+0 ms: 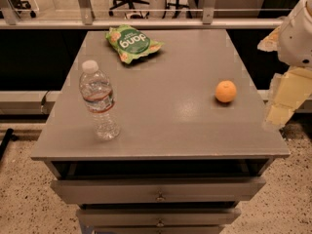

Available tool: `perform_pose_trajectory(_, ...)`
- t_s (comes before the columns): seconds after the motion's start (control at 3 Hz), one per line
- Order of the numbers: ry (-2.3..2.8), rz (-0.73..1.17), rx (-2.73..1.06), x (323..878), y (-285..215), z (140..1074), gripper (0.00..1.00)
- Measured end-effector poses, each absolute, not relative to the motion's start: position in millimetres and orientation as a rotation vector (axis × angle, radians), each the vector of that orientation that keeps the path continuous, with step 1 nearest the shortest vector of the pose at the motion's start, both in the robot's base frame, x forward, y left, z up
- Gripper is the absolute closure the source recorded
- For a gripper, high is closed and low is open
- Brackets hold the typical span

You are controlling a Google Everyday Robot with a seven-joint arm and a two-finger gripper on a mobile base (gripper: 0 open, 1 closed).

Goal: Move orange near water bottle

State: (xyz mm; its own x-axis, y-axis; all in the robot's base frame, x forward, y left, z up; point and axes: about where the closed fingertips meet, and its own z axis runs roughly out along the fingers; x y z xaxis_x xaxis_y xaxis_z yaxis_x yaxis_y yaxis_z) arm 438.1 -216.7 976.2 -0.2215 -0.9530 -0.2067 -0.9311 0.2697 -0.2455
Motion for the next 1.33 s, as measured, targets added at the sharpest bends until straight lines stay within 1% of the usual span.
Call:
perform_pose_trajectory(0.33,2.226,-0.099,-1.723,439,-217,976,0.0)
perform_pose_trajectory(0.67,2.225,-0.087,-1.708,460,-224,958,0.0)
perform_pose_trajectory(1.0,2.198,-0.019,-1.627,503,-243,931,0.0)
perform_pose_trajectory(1.33,2.159,0.066,-1.539,529,-253,916,0.0)
